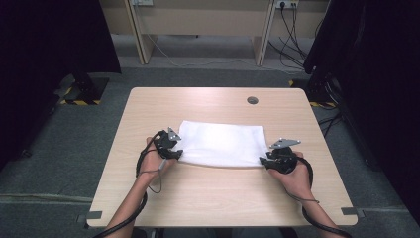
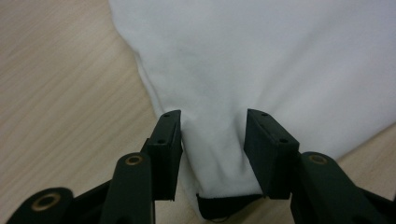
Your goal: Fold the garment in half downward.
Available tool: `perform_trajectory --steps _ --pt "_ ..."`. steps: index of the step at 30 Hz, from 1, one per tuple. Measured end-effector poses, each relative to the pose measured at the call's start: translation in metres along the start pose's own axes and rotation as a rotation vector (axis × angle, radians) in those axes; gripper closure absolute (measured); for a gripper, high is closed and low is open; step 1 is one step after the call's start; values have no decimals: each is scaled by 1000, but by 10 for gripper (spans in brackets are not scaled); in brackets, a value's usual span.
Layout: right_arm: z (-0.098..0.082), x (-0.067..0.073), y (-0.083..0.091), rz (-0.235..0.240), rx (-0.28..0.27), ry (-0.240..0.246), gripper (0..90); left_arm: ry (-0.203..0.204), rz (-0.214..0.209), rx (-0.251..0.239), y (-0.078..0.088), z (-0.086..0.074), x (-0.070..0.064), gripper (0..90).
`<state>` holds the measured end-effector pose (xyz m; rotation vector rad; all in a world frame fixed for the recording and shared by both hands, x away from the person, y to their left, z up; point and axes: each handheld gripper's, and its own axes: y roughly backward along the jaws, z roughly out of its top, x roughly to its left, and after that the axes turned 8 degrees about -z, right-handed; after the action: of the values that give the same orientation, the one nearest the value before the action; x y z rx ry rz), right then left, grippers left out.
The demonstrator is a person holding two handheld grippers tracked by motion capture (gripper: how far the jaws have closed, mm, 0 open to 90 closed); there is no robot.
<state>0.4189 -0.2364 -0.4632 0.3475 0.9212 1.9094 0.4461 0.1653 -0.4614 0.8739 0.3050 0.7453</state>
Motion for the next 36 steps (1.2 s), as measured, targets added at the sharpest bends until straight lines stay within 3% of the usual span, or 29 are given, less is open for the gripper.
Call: perform_trajectory --steps 12,18,21,32,36 --pt "-8 -15 6 -28 14 -5 614 -11 -47 -16 3 -4 -22 571" --pt "-7 -11 11 -31 0 -10 605 3 -35 -36 11 -4 -17 528" --pt "-8 -9 11 -31 -2 -1 605 1 -42 -16 9 -5 -15 529" --pt "-20 -15 17 -13 12 -21 611 -20 -77 -31 7 -10 -27 575" --pt "-20 -15 17 -10 14 -23 610 -4 -77 -42 7 -11 -26 564"
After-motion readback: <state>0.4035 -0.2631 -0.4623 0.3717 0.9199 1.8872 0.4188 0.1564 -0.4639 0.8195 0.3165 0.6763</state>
